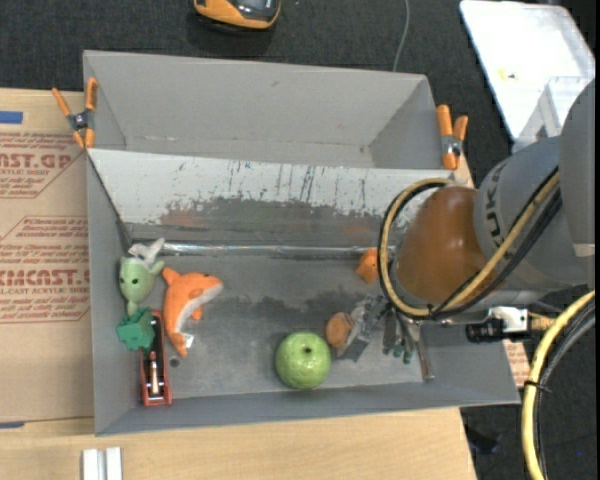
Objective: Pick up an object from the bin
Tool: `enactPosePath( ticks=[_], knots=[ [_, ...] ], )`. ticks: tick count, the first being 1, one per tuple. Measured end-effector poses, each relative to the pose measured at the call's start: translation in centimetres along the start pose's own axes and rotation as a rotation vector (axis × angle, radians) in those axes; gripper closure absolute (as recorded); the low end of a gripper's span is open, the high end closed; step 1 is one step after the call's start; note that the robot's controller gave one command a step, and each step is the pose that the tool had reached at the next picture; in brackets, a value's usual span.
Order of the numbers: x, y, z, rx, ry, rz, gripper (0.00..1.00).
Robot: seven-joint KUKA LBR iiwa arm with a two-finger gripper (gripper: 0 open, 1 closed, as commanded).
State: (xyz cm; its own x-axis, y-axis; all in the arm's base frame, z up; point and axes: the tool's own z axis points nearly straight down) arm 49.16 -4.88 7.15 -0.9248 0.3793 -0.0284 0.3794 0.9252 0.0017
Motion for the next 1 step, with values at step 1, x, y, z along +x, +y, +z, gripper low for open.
enactPosePath(
  ticks=[1],
  knots=[
    [-2.02,0.18,0.09,0.001,0.006,-0.315,1.00]
  ],
)
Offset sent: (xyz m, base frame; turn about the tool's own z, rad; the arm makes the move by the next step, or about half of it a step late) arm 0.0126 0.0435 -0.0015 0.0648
